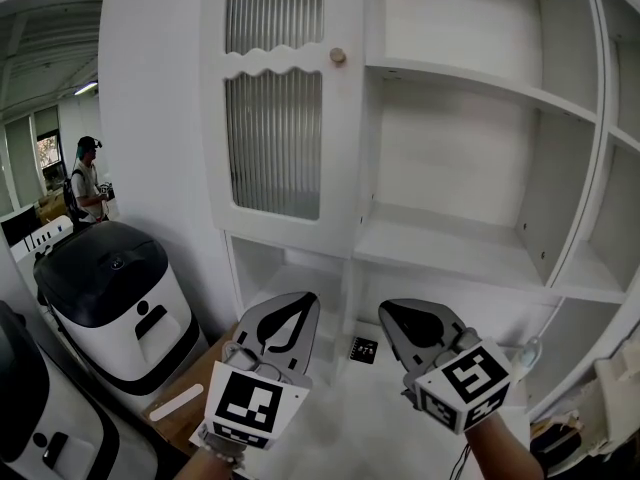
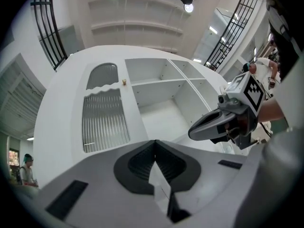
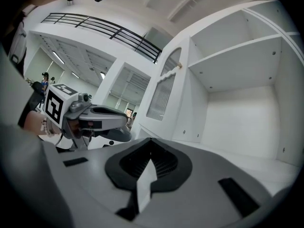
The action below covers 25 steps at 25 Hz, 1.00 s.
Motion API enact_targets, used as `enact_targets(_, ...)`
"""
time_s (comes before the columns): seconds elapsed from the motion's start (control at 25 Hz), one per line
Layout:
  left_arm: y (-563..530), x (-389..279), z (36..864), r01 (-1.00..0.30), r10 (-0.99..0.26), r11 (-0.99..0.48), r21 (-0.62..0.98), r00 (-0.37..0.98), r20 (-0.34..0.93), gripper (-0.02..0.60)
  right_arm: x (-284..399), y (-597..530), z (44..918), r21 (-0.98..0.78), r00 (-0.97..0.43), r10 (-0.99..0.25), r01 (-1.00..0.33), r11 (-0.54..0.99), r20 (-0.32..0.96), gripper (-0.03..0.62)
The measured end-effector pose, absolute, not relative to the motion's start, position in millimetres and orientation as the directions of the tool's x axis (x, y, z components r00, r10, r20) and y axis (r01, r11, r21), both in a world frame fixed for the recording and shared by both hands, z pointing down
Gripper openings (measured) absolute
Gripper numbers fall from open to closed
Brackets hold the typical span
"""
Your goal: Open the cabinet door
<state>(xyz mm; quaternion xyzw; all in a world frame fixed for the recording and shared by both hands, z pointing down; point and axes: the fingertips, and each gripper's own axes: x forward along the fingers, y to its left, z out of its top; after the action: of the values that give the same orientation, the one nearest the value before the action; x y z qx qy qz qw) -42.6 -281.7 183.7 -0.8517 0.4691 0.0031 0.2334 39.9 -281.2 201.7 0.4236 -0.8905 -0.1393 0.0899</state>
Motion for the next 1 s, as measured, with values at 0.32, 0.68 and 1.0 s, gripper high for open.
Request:
enact_targets(0.32,-284,-43,158,-0.795,-0.788,-0.426,-0.432,0.560,-0.254,0.000,44,-295,175,0.327,-0.624,-0.781,-0.737,0.592,0.006,-0.002)
enact_targets(0.68,-289,-38,130,-0.787,-0.767,-0.401,-0.468,0.568,-0.298,0.000,42,-308,158,0.303,-0.633,-0.774,-0.737,0.604,0.002,-0.002)
enact_targets(1.0,-301,-43,98,-0.792,-0.765,-0.347,-0.503,0.549,-0.336,0.000,41,-311,142,0.324,-0.648,-0.761,-0.717,0.618,0.017,0.000)
